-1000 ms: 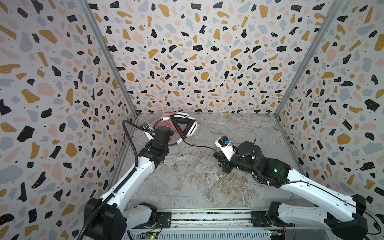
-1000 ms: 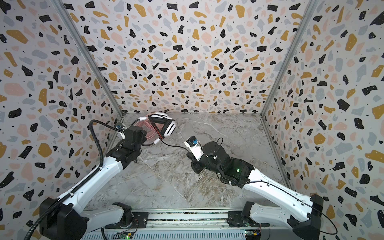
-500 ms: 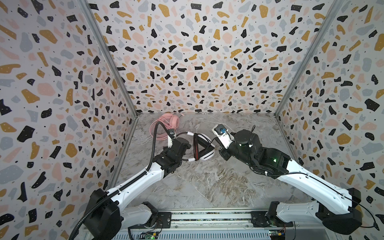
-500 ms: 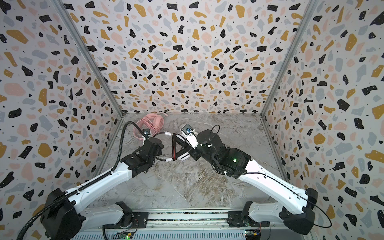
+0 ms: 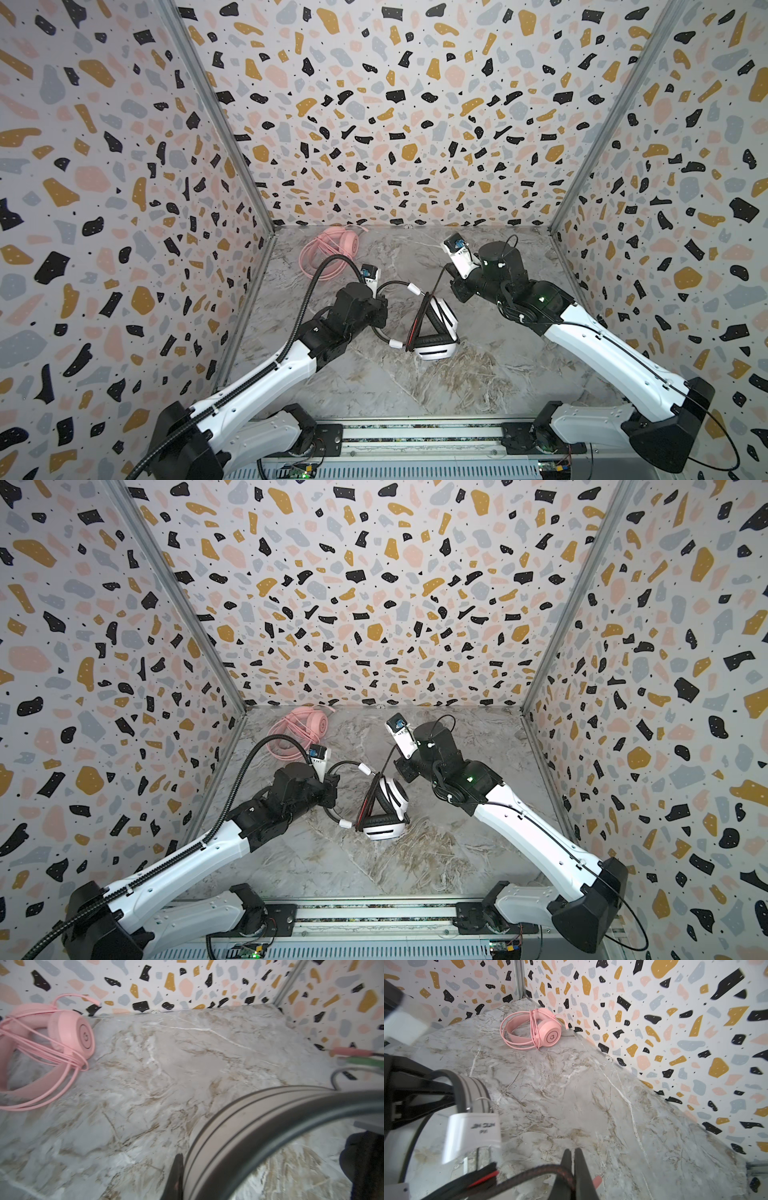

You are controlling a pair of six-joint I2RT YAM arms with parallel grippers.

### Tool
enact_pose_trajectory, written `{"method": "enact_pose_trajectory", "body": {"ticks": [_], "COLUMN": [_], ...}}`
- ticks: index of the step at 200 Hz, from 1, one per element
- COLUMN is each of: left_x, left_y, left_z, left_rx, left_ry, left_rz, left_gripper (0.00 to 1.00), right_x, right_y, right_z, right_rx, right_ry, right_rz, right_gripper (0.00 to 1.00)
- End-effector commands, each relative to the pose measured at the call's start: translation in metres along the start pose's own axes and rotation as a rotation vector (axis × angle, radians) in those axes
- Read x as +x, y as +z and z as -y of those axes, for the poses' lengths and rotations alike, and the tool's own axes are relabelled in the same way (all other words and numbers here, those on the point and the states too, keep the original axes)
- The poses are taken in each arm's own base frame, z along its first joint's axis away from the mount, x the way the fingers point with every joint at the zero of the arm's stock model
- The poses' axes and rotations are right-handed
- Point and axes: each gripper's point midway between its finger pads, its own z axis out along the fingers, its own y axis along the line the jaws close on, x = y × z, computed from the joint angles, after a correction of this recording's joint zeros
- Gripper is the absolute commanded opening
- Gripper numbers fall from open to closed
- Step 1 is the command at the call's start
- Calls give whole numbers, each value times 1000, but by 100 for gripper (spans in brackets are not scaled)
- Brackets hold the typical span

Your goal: Wrap the headphones

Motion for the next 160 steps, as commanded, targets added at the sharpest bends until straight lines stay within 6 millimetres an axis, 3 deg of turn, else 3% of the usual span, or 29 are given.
{"method": "enact_pose_trajectory", "body": {"ticks": [1,29,98,132,160], "left_x": [-28,-47,-87,-100,-102], "left_y": [-24,-48,-67,-65,-63], "left_z": [34,41,61,67,67], "left_rx": [194,259,401,436,429], "left_ry": [-22,-66,-172,-191,-188], "left_rz": [125,234,390,423,422], "left_gripper": [0,0,0,0,0], "right_x": [-10,11,29,34,33], "right_y": [3,9,-15,-25,-37], "right_z": [6,-4,-77,-83,-74], "right_rx": [-35,-144,-635,-708,-725], "right_ry": [84,153,328,348,372], "right_rz": [65,55,169,181,222], "right_gripper": [3,4,7,12,19]}}
